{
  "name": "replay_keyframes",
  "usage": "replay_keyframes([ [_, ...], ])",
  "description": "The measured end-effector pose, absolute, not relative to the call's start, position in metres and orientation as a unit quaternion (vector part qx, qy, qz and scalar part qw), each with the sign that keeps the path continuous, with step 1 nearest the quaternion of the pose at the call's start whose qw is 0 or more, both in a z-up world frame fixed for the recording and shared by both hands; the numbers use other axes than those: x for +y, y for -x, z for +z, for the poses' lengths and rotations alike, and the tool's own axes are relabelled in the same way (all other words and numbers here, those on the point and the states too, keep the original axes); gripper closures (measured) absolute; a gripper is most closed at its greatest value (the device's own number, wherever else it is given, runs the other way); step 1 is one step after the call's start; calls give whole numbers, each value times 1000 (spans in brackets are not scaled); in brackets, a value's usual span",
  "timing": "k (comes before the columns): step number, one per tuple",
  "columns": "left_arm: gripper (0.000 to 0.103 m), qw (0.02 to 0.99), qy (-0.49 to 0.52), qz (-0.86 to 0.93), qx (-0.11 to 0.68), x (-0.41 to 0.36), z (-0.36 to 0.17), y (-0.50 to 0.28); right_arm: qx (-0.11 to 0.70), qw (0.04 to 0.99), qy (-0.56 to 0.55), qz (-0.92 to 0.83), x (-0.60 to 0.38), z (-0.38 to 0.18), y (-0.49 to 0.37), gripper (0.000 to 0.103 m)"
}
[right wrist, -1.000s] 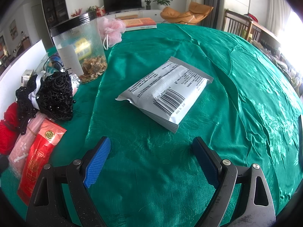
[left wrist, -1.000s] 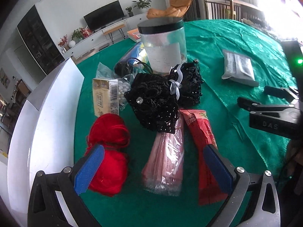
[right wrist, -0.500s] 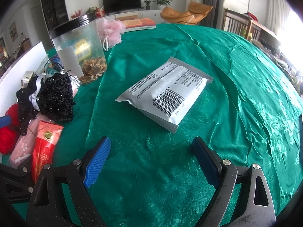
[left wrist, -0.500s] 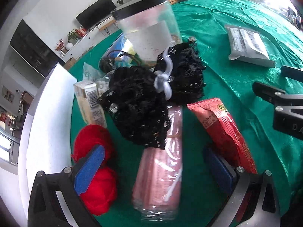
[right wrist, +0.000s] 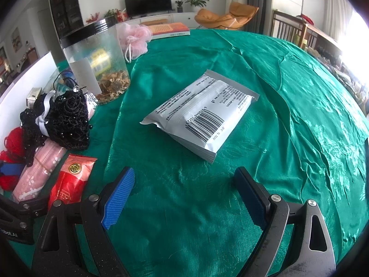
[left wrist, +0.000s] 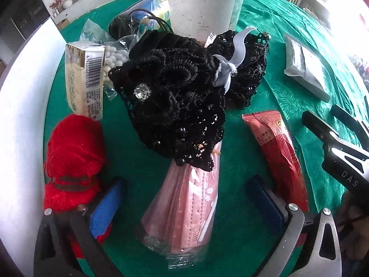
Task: Organize soft objects
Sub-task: 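Grasp the pink wrapped bundle with the left tool while the right tool grasps the white packet, then carry both items into the white box and open both tools to release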
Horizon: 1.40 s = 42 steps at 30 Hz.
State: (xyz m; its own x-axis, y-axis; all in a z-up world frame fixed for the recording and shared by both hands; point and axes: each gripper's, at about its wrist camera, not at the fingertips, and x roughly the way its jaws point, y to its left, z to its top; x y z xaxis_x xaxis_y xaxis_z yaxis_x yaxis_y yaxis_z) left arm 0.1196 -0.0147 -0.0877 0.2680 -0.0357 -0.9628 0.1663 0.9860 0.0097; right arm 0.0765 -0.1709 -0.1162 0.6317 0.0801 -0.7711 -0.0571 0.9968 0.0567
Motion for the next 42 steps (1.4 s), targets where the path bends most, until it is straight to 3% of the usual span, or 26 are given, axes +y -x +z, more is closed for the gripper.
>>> replay_keyframes([
  [2, 1, 788, -55, -64, 609, -16, -86, -124, 428, 903, -14, 39, -171, -116, -76, 13],
  [3, 12, 792, -54, -72, 604, -17, -84, -125, 428, 902, -17, 42, -173, -116, -76, 13],
  [4, 24, 803, -58, -80, 588, -17, -77, -121, 429, 902, -28, 45, -176, -114, -75, 13],
  [5, 67, 811, -67, -88, 575, -17, -72, -121, 428, 901, -50, 48, -183, -112, -73, 14],
  [6, 73, 808, -73, -93, 577, -15, -70, -119, 424, 900, -82, 53, -192, -109, -71, 14],
  [11, 75, 812, 9, -104, 575, 21, -71, -86, 396, 886, -240, 36, -252, -99, -54, 14],
  [17, 75, 825, 44, -114, 552, 49, -49, -52, 451, 846, -282, 42, -265, -95, -100, 13],
  [21, 75, 843, 34, -119, 523, 50, -28, -65, 517, 824, -231, 36, -221, -103, -154, 13],
  [27, 76, 866, -102, -99, 480, 32, 2, -77, 554, 828, -85, -14, -178, -108, -180, 10],
  [29, 76, 863, -72, -106, 489, 43, -1, -77, 550, 833, -52, -16, -177, -112, -178, 11],
  [35, 76, 886, 47, -127, 444, 80, 19, -60, 516, 856, -24, 1, -189, -107, -164, 30],
  [42, 76, 900, 142, -128, 392, 133, 64, -66, 435, 896, -70, 54, -192, -35, -169, 31],
])
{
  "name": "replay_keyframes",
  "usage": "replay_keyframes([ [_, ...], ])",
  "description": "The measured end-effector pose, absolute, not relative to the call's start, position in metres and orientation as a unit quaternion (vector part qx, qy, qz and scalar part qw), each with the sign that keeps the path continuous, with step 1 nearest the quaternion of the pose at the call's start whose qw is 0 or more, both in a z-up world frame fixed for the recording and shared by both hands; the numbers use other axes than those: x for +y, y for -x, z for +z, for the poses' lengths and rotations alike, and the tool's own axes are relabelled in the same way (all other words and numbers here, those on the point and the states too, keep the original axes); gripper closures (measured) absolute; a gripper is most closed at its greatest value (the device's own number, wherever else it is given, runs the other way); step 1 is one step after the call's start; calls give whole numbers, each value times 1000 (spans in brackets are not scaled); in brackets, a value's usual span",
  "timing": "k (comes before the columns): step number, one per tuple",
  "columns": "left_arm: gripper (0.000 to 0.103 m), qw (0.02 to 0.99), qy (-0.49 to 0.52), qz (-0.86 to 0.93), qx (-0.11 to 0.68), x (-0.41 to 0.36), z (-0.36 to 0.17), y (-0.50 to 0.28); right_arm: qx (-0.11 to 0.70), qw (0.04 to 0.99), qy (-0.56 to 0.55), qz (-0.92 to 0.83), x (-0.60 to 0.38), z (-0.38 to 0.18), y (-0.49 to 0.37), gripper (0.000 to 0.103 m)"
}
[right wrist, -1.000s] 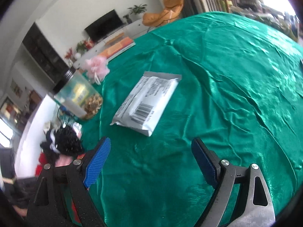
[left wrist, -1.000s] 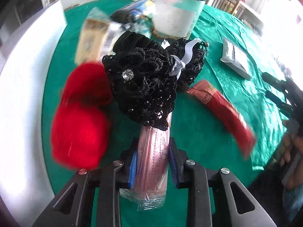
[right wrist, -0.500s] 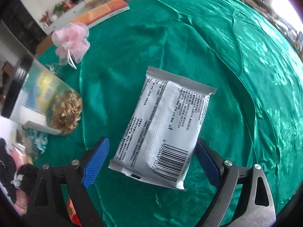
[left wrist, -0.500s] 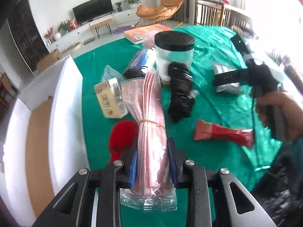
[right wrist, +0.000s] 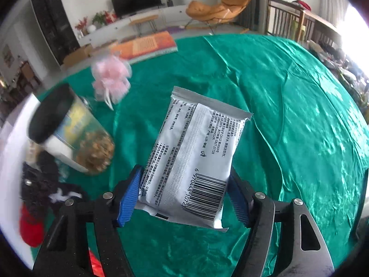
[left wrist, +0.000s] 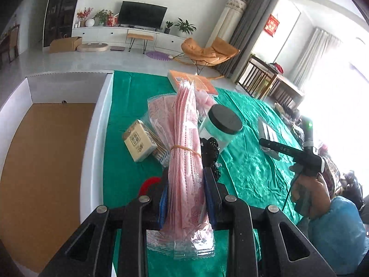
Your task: Organize soft objects
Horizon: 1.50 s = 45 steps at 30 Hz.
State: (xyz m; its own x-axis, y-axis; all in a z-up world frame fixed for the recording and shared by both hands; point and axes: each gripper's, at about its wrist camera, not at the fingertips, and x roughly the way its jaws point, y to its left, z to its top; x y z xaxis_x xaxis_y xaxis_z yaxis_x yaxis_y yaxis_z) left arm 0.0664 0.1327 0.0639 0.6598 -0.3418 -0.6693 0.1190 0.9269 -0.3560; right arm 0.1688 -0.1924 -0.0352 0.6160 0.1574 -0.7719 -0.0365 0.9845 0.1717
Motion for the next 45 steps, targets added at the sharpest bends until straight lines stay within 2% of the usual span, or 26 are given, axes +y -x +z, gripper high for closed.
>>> replay_keyframes([
  [7, 76, 911, 137, -42, 385, 205, 68, -39, 360, 914, -20, 187, -105, 69, -131, 31],
  [11, 76, 908, 137, 34, 395, 253, 56, -13, 357, 880, -7, 314, -15, 93, -93, 31],
  [14, 73, 905, 115, 100, 397, 277, 52, 10, 370, 837, -18, 402, 51, 91, -67, 31],
  [16, 51, 902, 112, 146, 391, 291, 50, 20, 392, 796, -49, 459, 86, 81, -57, 27],
  [17, 22, 902, 121, 157, 384, 299, 49, 26, 407, 774, -70, 481, 98, 74, -56, 25],
  [18, 3, 904, 135, 165, 370, 302, 50, 30, 424, 753, -87, 496, 107, 67, -57, 19],
  [19, 0, 908, 148, 172, 351, 304, 51, 35, 435, 743, -97, 500, 111, 61, -59, 19],
  [24, 0, 921, 148, 126, 338, 280, 52, 27, 405, 805, -69, 428, 71, 44, -60, 19],
  [30, 0, 929, 119, -54, 346, 169, 50, 9, 368, 909, -18, 196, -59, -7, -68, 19],
  [34, 0, 900, 80, -146, 403, 85, 10, -4, 407, 913, -22, 34, -151, -68, -80, 19],
  [37, 0, 877, 60, -156, 451, 46, -34, -16, 422, 905, -43, -16, -194, -94, -80, 19],
  [45, 0, 877, 14, -101, 469, 20, -87, -43, 436, 899, -42, -27, -205, -114, -89, 19],
])
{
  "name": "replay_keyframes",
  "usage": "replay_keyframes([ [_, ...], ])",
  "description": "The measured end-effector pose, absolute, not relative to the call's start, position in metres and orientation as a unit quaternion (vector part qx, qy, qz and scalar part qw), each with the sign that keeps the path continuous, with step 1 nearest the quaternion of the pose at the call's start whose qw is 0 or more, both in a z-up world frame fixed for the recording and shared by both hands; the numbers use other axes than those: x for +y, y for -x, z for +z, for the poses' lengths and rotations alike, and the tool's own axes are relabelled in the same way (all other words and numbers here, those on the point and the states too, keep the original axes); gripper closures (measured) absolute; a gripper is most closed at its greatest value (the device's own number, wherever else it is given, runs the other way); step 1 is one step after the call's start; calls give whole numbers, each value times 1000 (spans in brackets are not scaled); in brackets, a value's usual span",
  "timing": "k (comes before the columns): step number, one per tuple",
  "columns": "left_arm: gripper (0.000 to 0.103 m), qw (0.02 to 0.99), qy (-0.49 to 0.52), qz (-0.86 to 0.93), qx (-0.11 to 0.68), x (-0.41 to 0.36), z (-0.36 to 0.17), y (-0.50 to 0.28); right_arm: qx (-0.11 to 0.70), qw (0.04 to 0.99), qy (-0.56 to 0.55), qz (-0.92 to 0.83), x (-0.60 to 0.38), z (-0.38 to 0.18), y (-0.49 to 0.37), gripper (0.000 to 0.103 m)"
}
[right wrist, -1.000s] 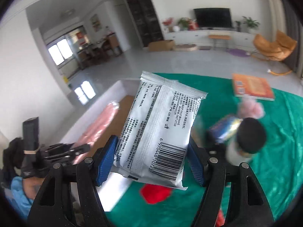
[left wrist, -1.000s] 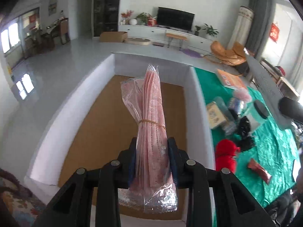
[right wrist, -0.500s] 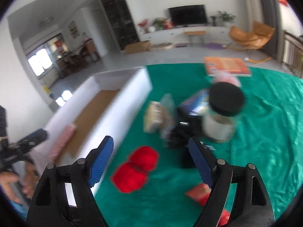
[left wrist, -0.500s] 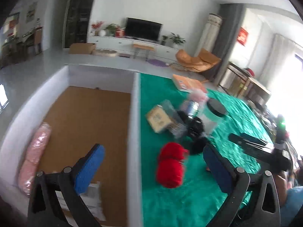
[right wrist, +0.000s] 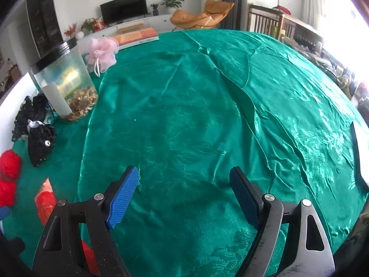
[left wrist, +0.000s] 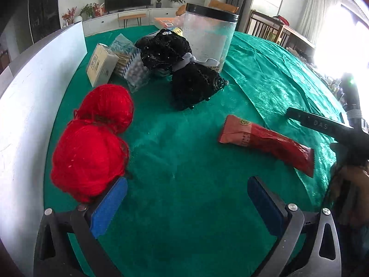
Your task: Organize soft objects
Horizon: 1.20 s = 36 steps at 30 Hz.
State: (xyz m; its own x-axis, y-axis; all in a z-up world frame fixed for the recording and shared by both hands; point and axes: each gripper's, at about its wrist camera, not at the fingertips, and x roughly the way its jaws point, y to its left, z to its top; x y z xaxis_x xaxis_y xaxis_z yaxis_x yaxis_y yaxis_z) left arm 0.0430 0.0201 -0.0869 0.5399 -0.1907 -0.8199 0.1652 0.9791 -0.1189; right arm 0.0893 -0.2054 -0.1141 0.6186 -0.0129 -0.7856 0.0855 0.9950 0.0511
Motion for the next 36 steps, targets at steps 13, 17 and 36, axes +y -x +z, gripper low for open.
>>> replay_keyframes([
  [13, 0, 888, -30, -66, 454, 3, -95, -73, 431, 901, -37, -34, -205, -114, -69, 17],
  [17, 0, 889, -29, -65, 452, 7, -95, -71, 431, 901, -36, -34, -205, -114, -69, 17],
  [36, 0, 890, -28, -65, 451, 8, -96, -70, 432, 901, -36, -33, -205, -115, -69, 15],
])
